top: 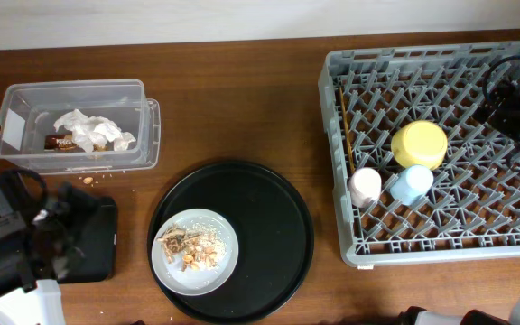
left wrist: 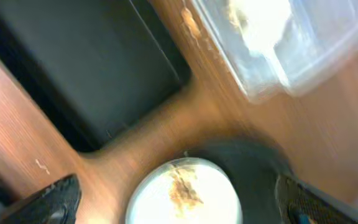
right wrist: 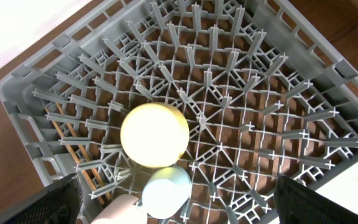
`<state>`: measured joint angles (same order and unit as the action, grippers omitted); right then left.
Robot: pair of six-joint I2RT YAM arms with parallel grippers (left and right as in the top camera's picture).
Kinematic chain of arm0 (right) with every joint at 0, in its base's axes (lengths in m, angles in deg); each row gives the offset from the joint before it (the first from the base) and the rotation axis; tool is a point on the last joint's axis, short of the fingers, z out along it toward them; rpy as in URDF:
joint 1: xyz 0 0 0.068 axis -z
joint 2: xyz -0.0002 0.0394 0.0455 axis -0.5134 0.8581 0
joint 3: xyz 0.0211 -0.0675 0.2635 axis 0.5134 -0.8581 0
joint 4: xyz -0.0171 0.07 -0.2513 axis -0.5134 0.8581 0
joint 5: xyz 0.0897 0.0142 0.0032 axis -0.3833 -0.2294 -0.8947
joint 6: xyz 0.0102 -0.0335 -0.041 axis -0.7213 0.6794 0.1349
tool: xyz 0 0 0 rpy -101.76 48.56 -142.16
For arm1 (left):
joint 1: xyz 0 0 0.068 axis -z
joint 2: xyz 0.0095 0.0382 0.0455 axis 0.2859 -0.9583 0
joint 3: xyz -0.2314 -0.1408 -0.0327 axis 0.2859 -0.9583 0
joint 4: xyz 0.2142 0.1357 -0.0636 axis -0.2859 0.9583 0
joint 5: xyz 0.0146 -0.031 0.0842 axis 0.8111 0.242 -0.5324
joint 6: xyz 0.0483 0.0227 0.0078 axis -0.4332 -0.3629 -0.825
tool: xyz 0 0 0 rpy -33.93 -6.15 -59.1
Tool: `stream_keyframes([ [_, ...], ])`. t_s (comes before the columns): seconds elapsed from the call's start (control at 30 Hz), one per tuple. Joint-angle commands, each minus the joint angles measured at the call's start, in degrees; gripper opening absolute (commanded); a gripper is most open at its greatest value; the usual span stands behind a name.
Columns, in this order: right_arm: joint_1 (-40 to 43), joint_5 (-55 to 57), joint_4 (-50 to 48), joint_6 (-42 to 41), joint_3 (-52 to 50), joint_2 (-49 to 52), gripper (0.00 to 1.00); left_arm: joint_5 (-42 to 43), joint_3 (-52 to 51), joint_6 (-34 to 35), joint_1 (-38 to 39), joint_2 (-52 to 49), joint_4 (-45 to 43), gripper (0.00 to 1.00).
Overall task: Sort waste into correct bins and load items into the dishwasher rack
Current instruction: 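Reach the left gripper to the white plate and grasp its rim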
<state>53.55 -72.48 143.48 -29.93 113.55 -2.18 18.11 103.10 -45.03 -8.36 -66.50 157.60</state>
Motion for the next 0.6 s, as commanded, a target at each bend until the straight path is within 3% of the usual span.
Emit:
stream_keyframes([
  [0.0,0.2,0.3,0.1,-0.1,0.2,0.2,0.99,24.2,-0.1,-7.3,2.0,0.2,1.5,0.99],
  [0.07,0.2,0.3,0.1,-0.1,0.2,0.2,0.99,28.1,-0.1,-13.3,7.3,0.2,1.5,0.99],
  [0.13,0.2,0.3,0.1,-0.1,0.2,0.2,0.99,26.3,-0.1,-15.6,14.5,0.2,1.5,0.98],
  [0.17,0.2,0.3,0.1,-0.1,0.2,0.2,0.99,24.1,-0.1,-13.9,19.2,0.2,1.1,0.97],
  [0.23,0.2,0.3,0.1,-0.1,0.2,0.2,0.99,18.3,-0.1,-7.3,26.6,-0.1,-0.7,0.83],
  [0.3,0.2,0.3,0.1,-0.1,0.2,0.2,0.99,12.3,-0.1,-4.6,34.8,-2.0,-3.4,0.77],
  [0.57,0.2,0.3,0.1,-0.1,0.2,0.2,0.98,-3.4,-0.1,6.4,56.0,-22.4,-4.0,0.67],
])
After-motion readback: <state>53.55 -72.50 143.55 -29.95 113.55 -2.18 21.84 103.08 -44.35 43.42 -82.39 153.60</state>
